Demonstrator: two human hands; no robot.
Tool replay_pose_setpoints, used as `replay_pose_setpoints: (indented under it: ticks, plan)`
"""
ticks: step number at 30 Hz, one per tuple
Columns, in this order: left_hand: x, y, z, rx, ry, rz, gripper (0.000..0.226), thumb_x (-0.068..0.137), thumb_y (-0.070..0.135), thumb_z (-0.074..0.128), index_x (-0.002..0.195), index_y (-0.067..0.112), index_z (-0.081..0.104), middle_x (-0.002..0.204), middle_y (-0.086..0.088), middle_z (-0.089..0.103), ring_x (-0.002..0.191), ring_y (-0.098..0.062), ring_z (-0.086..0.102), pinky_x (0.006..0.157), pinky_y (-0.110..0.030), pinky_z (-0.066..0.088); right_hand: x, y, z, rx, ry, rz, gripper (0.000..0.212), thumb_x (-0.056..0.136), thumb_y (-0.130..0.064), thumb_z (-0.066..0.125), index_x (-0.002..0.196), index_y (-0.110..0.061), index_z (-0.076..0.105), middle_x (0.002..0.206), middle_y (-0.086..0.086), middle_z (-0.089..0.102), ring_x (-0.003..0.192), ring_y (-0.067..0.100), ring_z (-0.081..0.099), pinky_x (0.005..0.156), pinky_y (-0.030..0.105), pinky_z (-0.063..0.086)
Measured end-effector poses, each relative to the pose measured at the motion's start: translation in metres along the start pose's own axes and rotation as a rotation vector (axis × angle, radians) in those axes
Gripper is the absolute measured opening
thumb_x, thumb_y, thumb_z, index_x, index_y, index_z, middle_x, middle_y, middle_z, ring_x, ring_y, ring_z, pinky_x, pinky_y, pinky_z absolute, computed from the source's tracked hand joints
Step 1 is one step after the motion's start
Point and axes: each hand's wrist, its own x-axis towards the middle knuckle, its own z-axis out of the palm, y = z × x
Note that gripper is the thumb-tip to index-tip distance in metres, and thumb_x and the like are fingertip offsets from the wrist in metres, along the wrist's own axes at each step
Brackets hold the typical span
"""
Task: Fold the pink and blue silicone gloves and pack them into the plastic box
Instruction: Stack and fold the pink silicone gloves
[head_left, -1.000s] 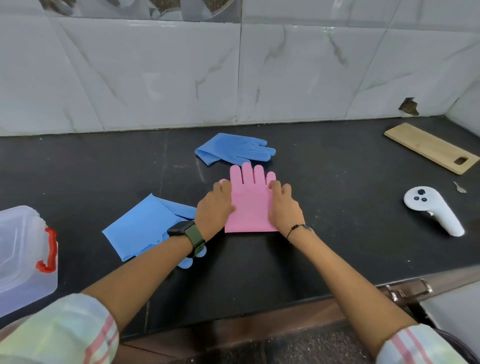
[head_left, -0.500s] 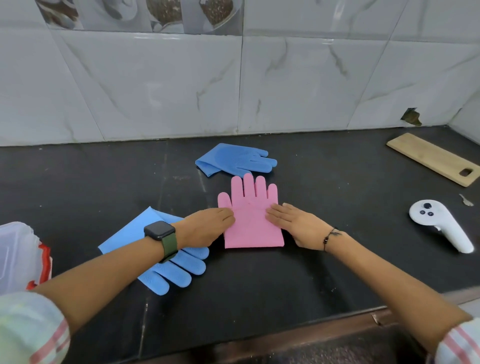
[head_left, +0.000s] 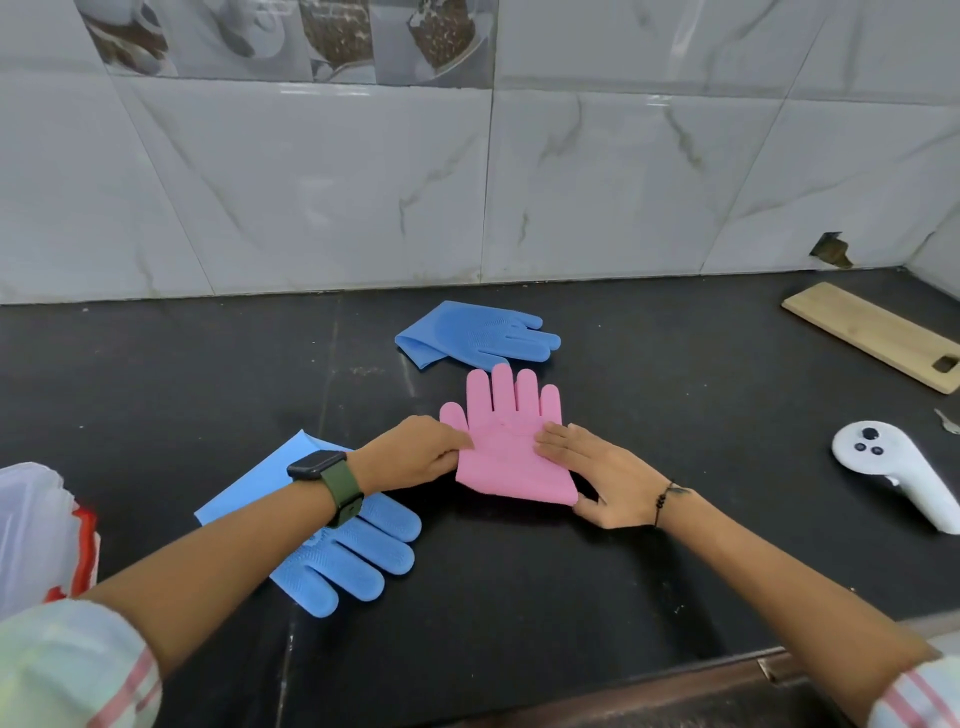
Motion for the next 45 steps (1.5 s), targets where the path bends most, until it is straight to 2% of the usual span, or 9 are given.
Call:
replay_pose_setpoints:
  ticks: [5,9,15,18,24,30,34,41,45]
  plan:
    - [0.006,0.0,-0.008,-0.158,-0.006,-0.1,0.024,0.094,0.011,0.045,0.098,0.007,0.068,0.084,-0.012,0.07,0.064,-0.014,0.05,0.058,-0.016,0.03,0.001,-0.005,0.003,0.109,0.086,0.063,0.056,0.085,-0.025,0.058,0.138,-0.012,0.045,0.147,0.003,0.043,0.141,0.016,0.031,0.119,0.029,0.016]
    - [0.001,-0.002,-0.009,-0.339,0.017,-0.23,0.027,0.097,0.016,0.042,0.105,0.009,0.066,0.09,-0.005,0.069,0.07,-0.012,0.058,0.067,-0.012,0.043,0.017,-0.023,0.001,0.413,0.303,0.338,0.026,0.092,-0.02,0.054,0.116,-0.012,0.064,0.113,0.008,0.068,0.104,0.023,0.061,0.094,0.032,0.046]
    - [-0.006,-0.002,-0.009,-1.052,-0.005,-0.44,0.048,0.097,0.045,0.033,0.122,0.01,0.055,0.12,-0.01,0.063,0.108,-0.019,0.062,0.098,-0.031,0.049,0.033,-0.037,-0.003,0.615,0.493,0.581,0.024,0.094,-0.021,0.05,0.077,-0.009,0.062,0.058,-0.003,0.047,0.054,0.008,0.039,0.049,0.013,0.032]
    - [-0.01,0.001,-0.003,-0.744,-0.069,-0.399,0.055,0.088,0.046,0.054,0.132,0.017,0.039,0.126,0.008,0.051,0.117,-0.014,0.053,0.105,-0.033,0.042,0.039,-0.041,-0.002,0.636,0.523,0.647,0.028,0.094,-0.023,0.049,0.071,-0.009,0.057,0.056,-0.005,0.043,0.056,0.012,0.038,0.049,0.015,0.029]
    - [0.008,0.019,0.005,-0.489,0.186,-0.55,0.021,0.093,0.026,0.05,0.104,0.009,0.05,0.087,-0.003,0.053,0.078,-0.015,0.049,0.068,-0.025,0.041,0.041,-0.047,0.001,0.523,0.534,0.717,0.03,0.096,-0.03,0.044,0.071,-0.013,0.046,0.06,-0.002,0.047,0.059,0.018,0.043,0.05,0.027,0.031]
    - [0.014,0.025,0.015,-0.371,0.272,-0.627,0.028,0.096,0.028,0.04,0.071,0.017,0.033,0.067,0.003,0.041,0.071,-0.02,0.043,0.065,-0.031,0.033,0.043,-0.052,0.001,0.417,0.532,0.762,0.019,0.091,-0.027,0.048,0.106,-0.015,0.044,0.08,-0.003,0.056,0.066,0.018,0.055,0.052,0.024,0.04]
    - [0.021,0.027,0.016,-0.46,0.308,-0.701,0.036,0.096,0.026,0.041,0.062,0.02,0.028,0.067,0.002,0.039,0.073,-0.022,0.043,0.065,-0.032,0.034,0.054,-0.053,-0.004,0.409,0.553,0.809,0.049,0.087,-0.02,0.05,0.132,-0.019,0.032,0.087,0.005,0.058,0.066,0.022,0.056,0.062,0.03,0.044]
    - [0.034,0.036,0.012,-0.132,0.324,-0.707,0.021,0.095,0.025,0.04,0.095,0.006,0.048,0.106,-0.016,0.058,0.092,-0.032,0.059,0.067,-0.034,0.041,0.064,-0.054,-0.001,0.15,0.437,0.789,0.051,0.092,-0.014,0.039,0.14,-0.025,0.028,0.114,0.01,0.051,0.078,0.028,0.058,0.057,0.032,0.044]
    - [0.042,0.034,0.02,0.199,0.383,-0.602,0.03,0.095,0.016,0.035,0.121,0.005,0.045,0.136,-0.015,0.042,0.114,-0.026,0.049,0.086,-0.031,0.045,0.068,-0.047,0.002,-0.131,0.386,0.604,0.06,0.088,-0.006,0.045,0.142,-0.028,0.032,0.114,0.013,0.048,0.108,0.03,0.047,0.083,0.038,0.044]
